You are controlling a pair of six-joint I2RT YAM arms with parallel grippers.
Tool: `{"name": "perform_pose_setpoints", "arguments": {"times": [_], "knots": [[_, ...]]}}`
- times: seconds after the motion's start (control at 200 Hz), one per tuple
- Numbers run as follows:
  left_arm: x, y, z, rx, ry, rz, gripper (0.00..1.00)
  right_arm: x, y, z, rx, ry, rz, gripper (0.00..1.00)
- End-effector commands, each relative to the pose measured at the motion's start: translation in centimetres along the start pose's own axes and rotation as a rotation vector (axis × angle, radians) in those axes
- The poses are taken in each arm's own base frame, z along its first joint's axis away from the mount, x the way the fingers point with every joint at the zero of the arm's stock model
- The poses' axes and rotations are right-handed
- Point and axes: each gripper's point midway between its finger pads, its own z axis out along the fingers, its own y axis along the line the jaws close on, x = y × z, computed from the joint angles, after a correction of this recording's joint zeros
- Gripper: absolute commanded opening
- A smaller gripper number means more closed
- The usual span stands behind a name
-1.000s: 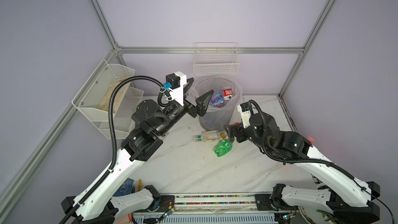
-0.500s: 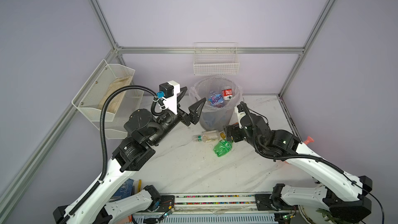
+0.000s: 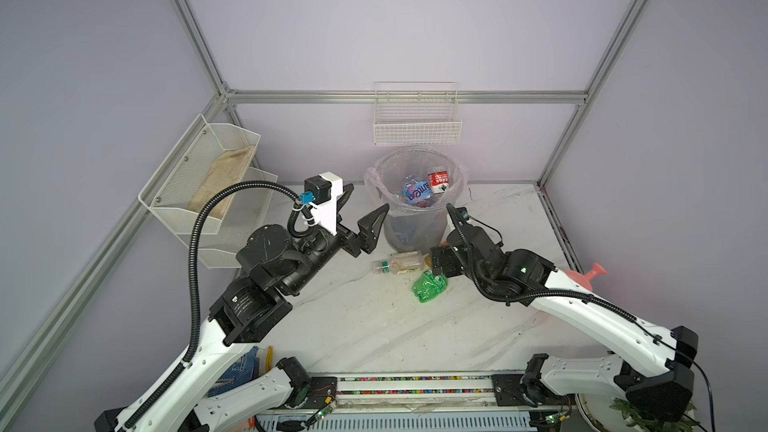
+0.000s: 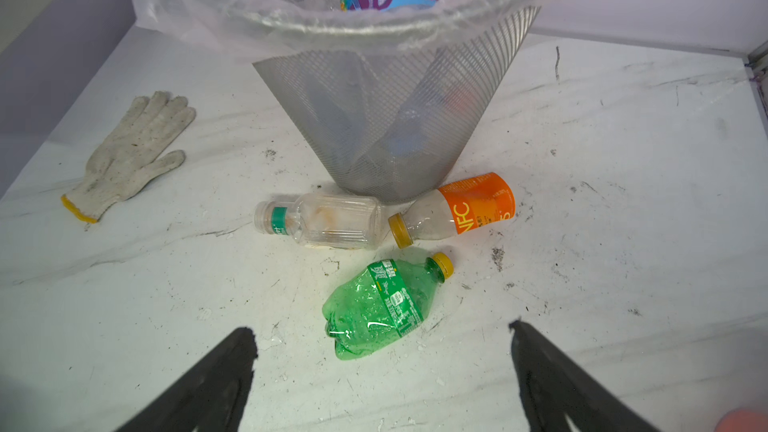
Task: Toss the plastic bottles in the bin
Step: 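Draw the left gripper back from the bin while the right lowers toward the Sprite bottle, then lower the right gripper over the green Sprite bottle and close around it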
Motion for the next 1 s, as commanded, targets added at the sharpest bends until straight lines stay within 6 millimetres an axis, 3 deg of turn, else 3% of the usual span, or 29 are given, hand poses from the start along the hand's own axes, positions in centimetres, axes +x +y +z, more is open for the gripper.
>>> {"name": "perform_pose_setpoints", "arguments": {"times": [0.0,0.3,0.515,0.995], "knots": [[1.0,0.2,-0.3,-0.012,0.012,-0.01,0.86,1.6,-0.5,1.6,0.031,0.063,0.033,0.97],[1.7,0.6,-1.1,-0.026,0.023,-0.022,0.86,4.0,-0.6,4.2,0.056,0.135,0.084,0.97],[2.3,0.8,-1.5,-0.037,0.031,-0.029,0.85,6.4,-1.9,6.7,0.146,0.208,0.16,0.97],[3.8,1.3,-2.1,-0.057,0.056,-0.05,0.84,9.9,-2.2,10.0,0.131,0.313,0.344,0.97]]}}
